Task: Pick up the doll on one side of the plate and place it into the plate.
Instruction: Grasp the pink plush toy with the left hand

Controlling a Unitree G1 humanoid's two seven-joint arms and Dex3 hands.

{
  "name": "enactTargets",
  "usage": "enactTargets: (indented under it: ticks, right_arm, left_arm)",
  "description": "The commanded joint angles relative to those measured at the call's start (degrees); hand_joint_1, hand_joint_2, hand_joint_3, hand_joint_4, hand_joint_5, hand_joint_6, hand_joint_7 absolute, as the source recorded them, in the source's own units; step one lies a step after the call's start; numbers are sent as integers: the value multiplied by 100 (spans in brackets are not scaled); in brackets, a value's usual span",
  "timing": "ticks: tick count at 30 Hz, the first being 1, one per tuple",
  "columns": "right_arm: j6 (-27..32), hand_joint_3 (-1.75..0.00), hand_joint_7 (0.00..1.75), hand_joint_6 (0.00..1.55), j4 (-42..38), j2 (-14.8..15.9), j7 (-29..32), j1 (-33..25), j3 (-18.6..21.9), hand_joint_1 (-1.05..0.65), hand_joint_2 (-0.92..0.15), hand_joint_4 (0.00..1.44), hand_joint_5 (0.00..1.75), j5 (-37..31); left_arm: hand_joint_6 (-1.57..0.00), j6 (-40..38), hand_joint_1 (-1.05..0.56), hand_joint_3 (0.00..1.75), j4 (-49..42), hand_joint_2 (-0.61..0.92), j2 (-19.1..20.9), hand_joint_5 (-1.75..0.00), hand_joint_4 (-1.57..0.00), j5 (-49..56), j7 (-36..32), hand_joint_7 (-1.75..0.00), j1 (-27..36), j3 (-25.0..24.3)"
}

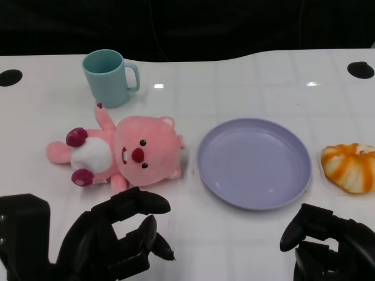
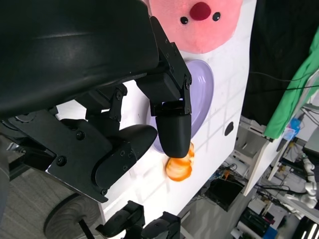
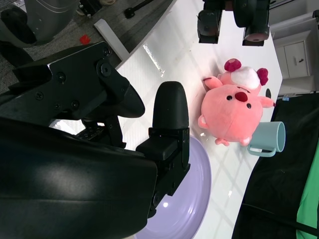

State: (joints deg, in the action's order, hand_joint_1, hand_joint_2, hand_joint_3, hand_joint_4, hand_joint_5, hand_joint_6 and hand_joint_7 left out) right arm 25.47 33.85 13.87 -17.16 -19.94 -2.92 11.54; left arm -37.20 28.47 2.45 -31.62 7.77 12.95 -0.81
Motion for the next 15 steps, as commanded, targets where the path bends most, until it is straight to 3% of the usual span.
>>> enactTargets:
  ticks: [1, 6, 11, 15]
  right_arm:
    - [-78, -119, 160, 48, -49, 19, 3, 29, -11, -3, -66, 66, 175, -7]
    - [-70, -119, 161, 49, -47, 22, 14, 37, 11, -3, -65, 66, 175, 2]
    - [-30, -120, 160, 48, -54, 25, 5, 41, 42, -3, -66, 66, 175, 44]
    - [-22, -119, 160, 48, -62, 34, 14, 40, 48, -1, -67, 65, 175, 35]
  left_arm:
    - [-72, 207, -23, 104, 83, 49, 19, -138, -68, -15, 34, -94, -102, -131]
    - [-66, 528, -27, 90, 139, 57, 189, -134, -55, 349, 72, -83, -247, 12]
    - [-63, 806, -29, 73, 171, 65, 286, -122, -53, 836, -11, -69, -362, 172]
    - [-60, 1109, -34, 41, 82, 82, 473, -112, -52, 1299, 59, -55, -583, 188]
